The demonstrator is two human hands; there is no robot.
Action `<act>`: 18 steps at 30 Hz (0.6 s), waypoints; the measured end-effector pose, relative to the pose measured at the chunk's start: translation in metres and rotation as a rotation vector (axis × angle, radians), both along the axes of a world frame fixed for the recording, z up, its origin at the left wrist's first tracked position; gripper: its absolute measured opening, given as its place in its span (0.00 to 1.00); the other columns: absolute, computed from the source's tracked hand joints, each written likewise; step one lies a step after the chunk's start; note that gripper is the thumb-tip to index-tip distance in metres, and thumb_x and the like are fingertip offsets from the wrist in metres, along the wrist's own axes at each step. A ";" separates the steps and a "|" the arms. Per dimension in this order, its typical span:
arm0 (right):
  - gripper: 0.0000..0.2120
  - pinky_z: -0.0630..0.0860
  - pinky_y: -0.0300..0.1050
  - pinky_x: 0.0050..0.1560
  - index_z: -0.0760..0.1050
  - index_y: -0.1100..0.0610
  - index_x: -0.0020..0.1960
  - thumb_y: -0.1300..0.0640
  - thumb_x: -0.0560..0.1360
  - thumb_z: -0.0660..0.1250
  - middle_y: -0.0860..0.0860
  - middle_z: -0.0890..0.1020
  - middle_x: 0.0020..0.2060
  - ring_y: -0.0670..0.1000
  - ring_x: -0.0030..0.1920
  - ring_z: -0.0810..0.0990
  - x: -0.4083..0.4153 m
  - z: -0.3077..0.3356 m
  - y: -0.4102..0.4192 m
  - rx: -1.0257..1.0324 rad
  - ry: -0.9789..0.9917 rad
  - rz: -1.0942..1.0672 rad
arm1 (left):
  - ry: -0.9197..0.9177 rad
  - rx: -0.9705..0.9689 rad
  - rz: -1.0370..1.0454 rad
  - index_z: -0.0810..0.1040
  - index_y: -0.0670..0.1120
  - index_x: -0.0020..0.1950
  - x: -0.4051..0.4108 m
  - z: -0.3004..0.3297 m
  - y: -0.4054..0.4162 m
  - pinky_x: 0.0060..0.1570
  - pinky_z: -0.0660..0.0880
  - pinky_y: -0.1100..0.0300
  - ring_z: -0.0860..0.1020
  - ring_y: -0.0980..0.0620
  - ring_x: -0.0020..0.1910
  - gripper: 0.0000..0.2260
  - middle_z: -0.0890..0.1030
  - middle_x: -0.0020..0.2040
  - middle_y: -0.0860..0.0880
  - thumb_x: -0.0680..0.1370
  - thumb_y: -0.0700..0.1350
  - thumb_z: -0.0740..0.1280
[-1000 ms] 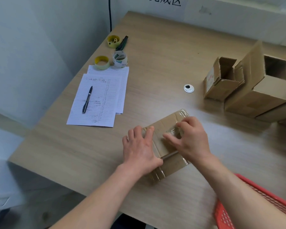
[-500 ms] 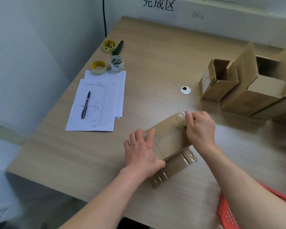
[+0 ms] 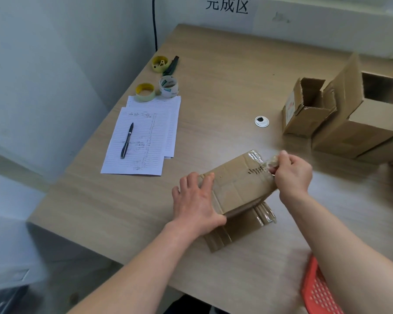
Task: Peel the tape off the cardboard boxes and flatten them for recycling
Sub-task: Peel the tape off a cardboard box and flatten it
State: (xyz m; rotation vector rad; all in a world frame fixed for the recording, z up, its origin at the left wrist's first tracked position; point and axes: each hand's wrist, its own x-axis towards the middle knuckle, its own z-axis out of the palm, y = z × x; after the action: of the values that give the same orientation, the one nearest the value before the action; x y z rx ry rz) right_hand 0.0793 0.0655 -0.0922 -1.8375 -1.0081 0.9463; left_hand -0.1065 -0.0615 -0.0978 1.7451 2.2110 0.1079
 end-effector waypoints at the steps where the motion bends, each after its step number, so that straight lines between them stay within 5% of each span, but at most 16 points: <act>1: 0.22 0.79 0.51 0.47 0.79 0.59 0.35 0.46 0.80 0.61 0.49 0.81 0.26 0.46 0.31 0.82 0.002 0.000 0.000 -0.016 -0.002 0.019 | 0.007 -0.007 0.000 0.55 0.57 0.76 0.001 0.000 0.000 0.68 0.62 0.48 0.60 0.45 0.68 0.47 0.60 0.68 0.48 0.61 0.66 0.72; 5: 0.30 0.69 0.52 0.38 0.72 0.63 0.35 0.35 0.77 0.61 0.53 0.75 0.28 0.56 0.34 0.73 0.005 0.011 -0.006 0.049 -0.328 0.437 | 0.021 -0.037 0.007 0.55 0.57 0.75 0.004 0.002 0.001 0.68 0.62 0.48 0.60 0.44 0.68 0.47 0.60 0.69 0.48 0.61 0.65 0.72; 7: 0.23 0.65 0.50 0.36 0.71 0.56 0.35 0.38 0.74 0.68 0.51 0.75 0.31 0.54 0.36 0.73 0.008 0.010 -0.010 0.073 -0.546 0.605 | 0.028 -0.044 0.011 0.55 0.57 0.76 0.005 0.003 0.001 0.68 0.62 0.48 0.60 0.44 0.68 0.48 0.60 0.69 0.48 0.61 0.65 0.72; 10: 0.21 0.61 0.49 0.38 0.64 0.54 0.31 0.48 0.80 0.64 0.53 0.73 0.32 0.61 0.40 0.75 0.019 -0.003 -0.008 0.180 -0.659 0.634 | 0.039 -0.048 -0.004 0.56 0.57 0.77 0.006 0.006 0.000 0.68 0.62 0.48 0.60 0.44 0.68 0.49 0.61 0.69 0.48 0.61 0.66 0.73; 13: 0.23 0.58 0.51 0.36 0.64 0.57 0.31 0.51 0.82 0.61 0.52 0.69 0.27 0.60 0.35 0.71 0.027 -0.005 -0.010 0.186 -0.562 0.560 | 0.036 -0.045 -0.012 0.57 0.57 0.77 0.006 0.008 -0.006 0.68 0.63 0.50 0.62 0.45 0.68 0.49 0.62 0.69 0.48 0.60 0.66 0.73; 18: 0.23 0.62 0.47 0.32 0.65 0.57 0.30 0.49 0.80 0.64 0.51 0.66 0.25 0.53 0.30 0.65 0.024 -0.014 -0.023 -0.071 -0.069 0.450 | 0.052 -0.047 -0.008 0.58 0.57 0.77 -0.002 0.008 -0.033 0.68 0.63 0.52 0.63 0.47 0.67 0.50 0.63 0.68 0.49 0.59 0.65 0.74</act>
State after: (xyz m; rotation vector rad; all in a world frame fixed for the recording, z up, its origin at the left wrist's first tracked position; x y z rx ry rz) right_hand 0.1030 0.0421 -0.1061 -1.7422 -1.4864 1.1986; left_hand -0.1088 -0.0940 -0.0899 1.7502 2.2245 0.0080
